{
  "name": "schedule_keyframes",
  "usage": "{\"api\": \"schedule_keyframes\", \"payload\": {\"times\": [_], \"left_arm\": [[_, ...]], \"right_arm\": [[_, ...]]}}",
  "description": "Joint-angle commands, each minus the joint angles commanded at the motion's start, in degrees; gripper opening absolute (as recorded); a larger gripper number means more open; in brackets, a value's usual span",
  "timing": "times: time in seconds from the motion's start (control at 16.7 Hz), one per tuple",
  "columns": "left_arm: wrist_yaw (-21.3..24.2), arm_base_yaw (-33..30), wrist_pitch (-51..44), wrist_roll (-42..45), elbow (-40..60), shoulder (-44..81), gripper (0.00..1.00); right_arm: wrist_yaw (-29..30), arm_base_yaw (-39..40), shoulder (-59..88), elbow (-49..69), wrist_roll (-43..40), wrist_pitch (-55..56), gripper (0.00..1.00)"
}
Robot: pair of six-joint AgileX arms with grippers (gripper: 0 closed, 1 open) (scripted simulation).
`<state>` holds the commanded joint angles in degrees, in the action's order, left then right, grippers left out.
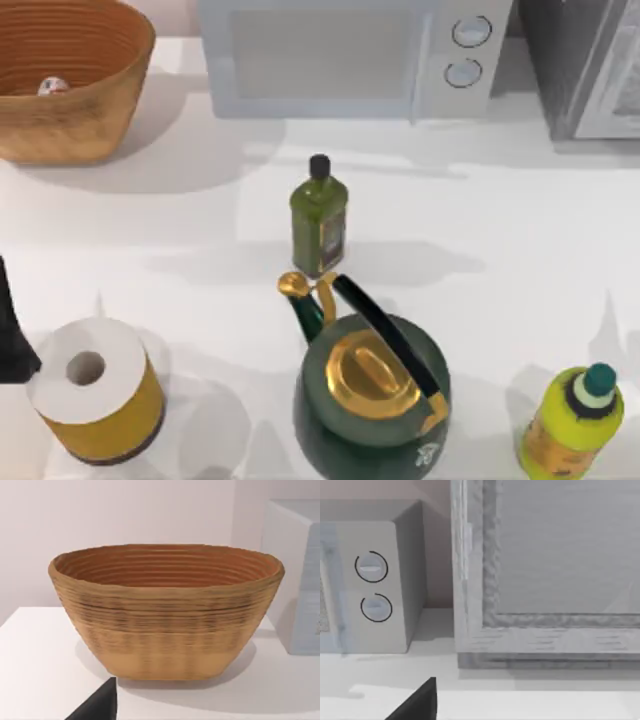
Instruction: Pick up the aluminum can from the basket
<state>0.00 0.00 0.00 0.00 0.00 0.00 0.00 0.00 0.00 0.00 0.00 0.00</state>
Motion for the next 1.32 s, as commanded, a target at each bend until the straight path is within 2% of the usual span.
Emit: {"api": "schedule_keyframes", "payload": {"times": [0.3, 0.54, 0.84, 1.32], "left_arm": [[0.29, -0.02, -1.53, 0.07, 3.10, 3.16, 1.00], [1.19, 0.00, -7.07, 0.34, 14.43, 14.73, 1.00], [2.68, 0.18, -17.90, 0.88, 36.99, 38.10, 1.00], [4.48, 1.17, -39.36, 2.23, 81.92, 85.44, 1.00]], "right_arm": [[0.00, 0.00, 0.00, 0.00, 0.00, 0.00, 1.00], [0.00, 0.00, 0.00, 0.00, 0.00, 0.00, 1.00], [0.00, 0.00, 0.00, 0.00, 0.00, 0.00, 1.00], [0.00, 0.00, 0.00, 0.00, 0.00, 0.00, 1.00]]}}
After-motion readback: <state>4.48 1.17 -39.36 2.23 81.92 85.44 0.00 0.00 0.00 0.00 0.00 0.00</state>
